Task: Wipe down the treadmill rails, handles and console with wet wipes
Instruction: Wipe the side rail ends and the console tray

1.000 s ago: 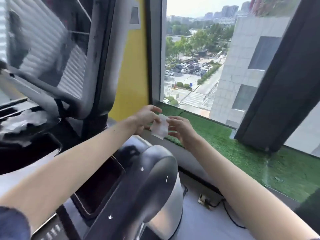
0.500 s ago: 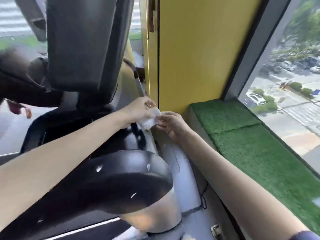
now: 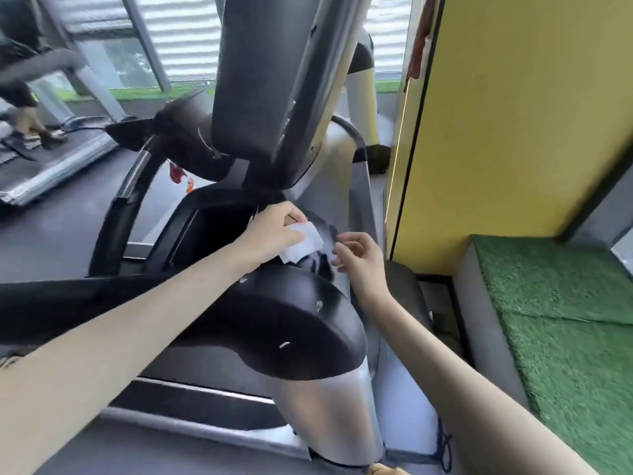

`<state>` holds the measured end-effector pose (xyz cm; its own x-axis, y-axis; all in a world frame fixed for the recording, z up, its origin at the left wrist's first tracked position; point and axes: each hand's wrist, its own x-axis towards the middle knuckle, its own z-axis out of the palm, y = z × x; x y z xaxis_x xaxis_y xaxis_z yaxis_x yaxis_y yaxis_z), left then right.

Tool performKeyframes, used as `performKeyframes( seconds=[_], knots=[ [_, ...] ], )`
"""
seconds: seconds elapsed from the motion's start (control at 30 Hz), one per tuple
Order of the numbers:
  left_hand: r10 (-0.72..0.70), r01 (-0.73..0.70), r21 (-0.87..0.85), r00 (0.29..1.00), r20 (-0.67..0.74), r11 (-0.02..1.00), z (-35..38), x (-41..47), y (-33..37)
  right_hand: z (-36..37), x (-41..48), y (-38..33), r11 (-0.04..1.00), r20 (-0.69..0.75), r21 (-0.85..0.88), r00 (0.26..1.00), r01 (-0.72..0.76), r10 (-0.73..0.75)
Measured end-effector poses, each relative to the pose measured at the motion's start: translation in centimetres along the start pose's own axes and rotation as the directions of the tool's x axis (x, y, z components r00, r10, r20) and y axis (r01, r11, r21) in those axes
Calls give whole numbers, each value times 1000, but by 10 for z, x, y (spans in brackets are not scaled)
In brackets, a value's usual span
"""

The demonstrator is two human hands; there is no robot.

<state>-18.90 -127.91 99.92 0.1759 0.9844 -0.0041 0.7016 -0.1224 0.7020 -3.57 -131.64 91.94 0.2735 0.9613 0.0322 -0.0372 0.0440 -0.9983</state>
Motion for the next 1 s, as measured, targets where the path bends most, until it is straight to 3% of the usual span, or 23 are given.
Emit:
performKeyframes(
  seconds=[0.13,0.2,0.3,0.37,0.47,0.53,0.67,0.73,0.87,0.93,1.0],
  knots=[
    [-45,39,-42,987,-155,998,10,-29,-5,-5,-17,5,1000,63,-8,998,9,-9],
    [-40,46,18,965,-258,999,16,-48,-9,-12,-25,10,999,114,-20,993,28,-25],
    [133,26,345,893,-429,938,28,-70,-23,-23,-33,20,993,175,-88,982,82,-66],
    [266,13,515,846,-463,857,38,-74,-33,-30,-36,30,981,211,-145,972,132,-100],
    [384,-71,553,792,-474,830,55,-76,-33,-41,-39,45,965,245,-188,960,182,-134],
    [482,-109,639,754,-446,762,80,-83,-28,-48,-40,55,960,261,-208,956,188,-131],
    [513,-256,868,858,1,427,134,-102,-37,-60,-47,69,965,321,-213,944,150,-76],
    [482,-199,926,876,21,321,121,-102,-40,-64,-49,70,957,352,-238,933,164,-72],
    [330,133,820,871,-365,557,91,-97,-42,-68,-49,67,951,378,-254,923,175,-69],
    [397,52,847,867,-301,528,121,-107,-44,-71,-51,68,950,381,-261,922,172,-63],
    [477,-167,907,878,-41,386,154,-118,-45,-73,-53,69,952,365,-264,930,154,-50]
  ],
)
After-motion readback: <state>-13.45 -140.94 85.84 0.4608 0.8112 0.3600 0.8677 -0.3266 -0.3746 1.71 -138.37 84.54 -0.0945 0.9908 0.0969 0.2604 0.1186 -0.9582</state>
